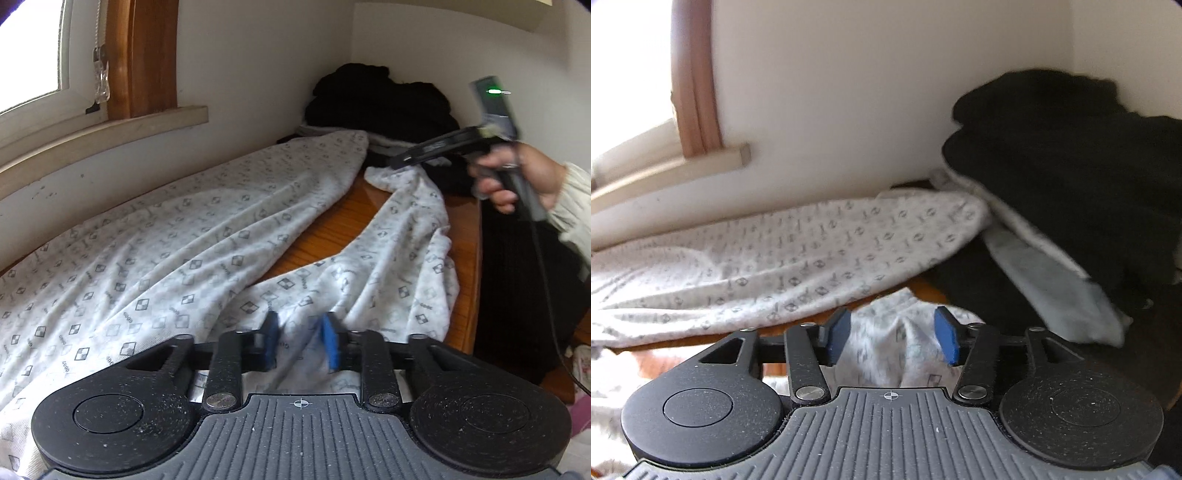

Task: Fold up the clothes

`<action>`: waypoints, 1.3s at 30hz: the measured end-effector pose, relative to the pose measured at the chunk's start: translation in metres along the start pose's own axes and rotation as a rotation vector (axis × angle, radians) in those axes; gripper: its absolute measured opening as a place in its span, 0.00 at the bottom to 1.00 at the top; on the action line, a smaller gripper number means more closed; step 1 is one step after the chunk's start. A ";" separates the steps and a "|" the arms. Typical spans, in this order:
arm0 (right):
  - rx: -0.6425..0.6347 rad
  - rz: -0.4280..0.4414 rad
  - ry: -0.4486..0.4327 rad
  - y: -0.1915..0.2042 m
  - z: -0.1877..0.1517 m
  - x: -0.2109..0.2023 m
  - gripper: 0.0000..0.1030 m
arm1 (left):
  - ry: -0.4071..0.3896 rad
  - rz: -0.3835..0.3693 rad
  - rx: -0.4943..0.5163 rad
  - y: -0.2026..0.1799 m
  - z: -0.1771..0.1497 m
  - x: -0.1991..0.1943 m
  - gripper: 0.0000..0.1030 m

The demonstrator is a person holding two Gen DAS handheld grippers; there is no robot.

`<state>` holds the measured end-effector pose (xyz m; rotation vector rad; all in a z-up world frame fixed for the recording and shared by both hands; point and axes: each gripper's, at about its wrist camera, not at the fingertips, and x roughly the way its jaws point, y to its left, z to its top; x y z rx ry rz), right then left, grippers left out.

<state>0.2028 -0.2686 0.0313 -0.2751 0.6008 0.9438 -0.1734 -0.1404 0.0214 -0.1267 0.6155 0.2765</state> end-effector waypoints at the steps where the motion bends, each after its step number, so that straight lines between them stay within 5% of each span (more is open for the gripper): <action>1: -0.009 0.000 0.028 0.003 0.003 0.008 0.53 | -0.006 -0.003 0.004 -0.001 0.000 -0.001 0.06; 6: -0.063 -0.013 0.126 0.014 0.012 0.033 0.53 | -0.063 -0.013 -0.021 0.000 0.003 -0.018 0.02; 9: -0.052 0.003 0.101 0.010 0.012 0.027 0.05 | -0.099 -0.031 -0.044 0.001 0.005 -0.031 0.02; 10: -0.041 0.006 0.075 0.007 0.011 0.020 0.04 | -0.110 -0.038 -0.051 0.002 0.006 -0.035 0.02; 16: 0.088 -0.045 -0.212 -0.031 -0.007 -0.071 0.04 | -0.130 -0.075 -0.045 -0.008 0.007 -0.054 0.01; 23: 0.162 -0.071 -0.088 -0.061 -0.057 -0.094 0.08 | -0.055 -0.098 0.014 -0.030 -0.008 -0.042 0.01; 28: 0.222 -0.059 -0.086 -0.070 -0.071 -0.097 0.33 | -0.026 -0.083 0.032 -0.034 -0.016 -0.035 0.03; 34: 0.213 -0.090 -0.055 -0.062 -0.068 -0.077 0.44 | -0.032 -0.071 0.024 -0.032 -0.018 -0.036 0.05; 39: 0.207 -0.105 -0.061 -0.062 -0.073 -0.077 0.48 | -0.042 -0.045 0.027 -0.031 -0.021 -0.041 0.22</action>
